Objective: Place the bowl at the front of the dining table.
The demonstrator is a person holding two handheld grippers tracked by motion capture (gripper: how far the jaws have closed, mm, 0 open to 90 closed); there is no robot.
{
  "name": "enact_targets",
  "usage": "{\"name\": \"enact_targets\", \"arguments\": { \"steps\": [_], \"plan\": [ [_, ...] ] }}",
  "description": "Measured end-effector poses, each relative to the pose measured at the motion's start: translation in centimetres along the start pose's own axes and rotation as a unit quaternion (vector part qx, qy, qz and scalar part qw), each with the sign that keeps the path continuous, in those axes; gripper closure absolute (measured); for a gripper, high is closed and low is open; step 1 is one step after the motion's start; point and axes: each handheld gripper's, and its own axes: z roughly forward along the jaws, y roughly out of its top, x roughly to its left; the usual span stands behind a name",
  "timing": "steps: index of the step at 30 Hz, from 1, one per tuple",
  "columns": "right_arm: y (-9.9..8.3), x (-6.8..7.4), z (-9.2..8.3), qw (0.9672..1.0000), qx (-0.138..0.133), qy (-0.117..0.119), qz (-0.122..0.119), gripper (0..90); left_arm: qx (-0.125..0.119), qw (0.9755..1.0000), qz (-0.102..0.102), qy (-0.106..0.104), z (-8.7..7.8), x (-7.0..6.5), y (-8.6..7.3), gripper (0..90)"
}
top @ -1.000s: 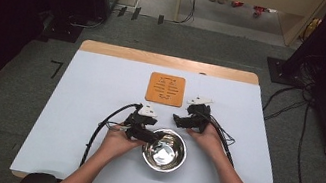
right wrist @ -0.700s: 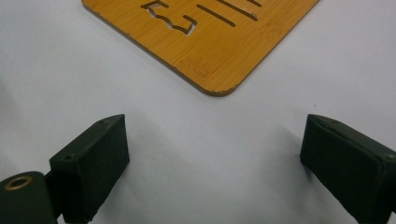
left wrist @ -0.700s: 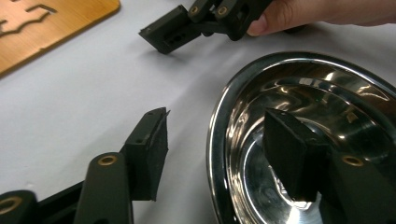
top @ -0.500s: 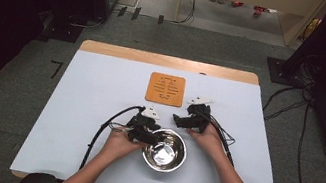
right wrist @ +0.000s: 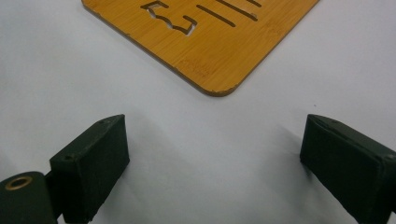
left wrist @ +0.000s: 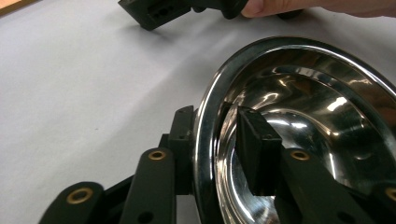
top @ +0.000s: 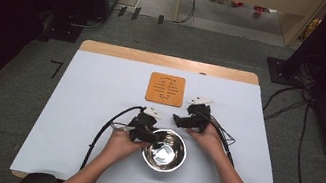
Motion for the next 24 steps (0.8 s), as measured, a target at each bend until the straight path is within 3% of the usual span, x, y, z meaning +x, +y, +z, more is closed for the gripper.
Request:
{"name": "enact_targets", "arguments": {
  "steps": [5, 12, 18, 24],
  "plan": [
    [-0.01, -0.01, 0.0, 1.0, 0.0, 0.0, -0.001, 7.3, 0.003, 1.0, -0.008, -0.005, 0.04, 0.11, 0.1, 71.4],
    [0.0, 0.0, 0.01, 1.0, -0.001, 0.0, 0.0, 7.3, 0.02, 0.9997, 0.005, -0.015, -0.29, 0.32, 0.0, 77.3],
    [0.0, 0.0, 0.01, 1.0, -0.001, 0.0, 0.0, 7.4, 0.026, 0.9994, 0.001, -0.025, -0.45, 0.44, 0.05, 79.8],
    [-0.01, -0.01, 0.0, 1.0, 0.0, 0.0, -0.001, 7.4, 0.018, 0.999, -0.007, -0.04, -0.74, 0.33, 0.24, 81.4]
  ]
}}
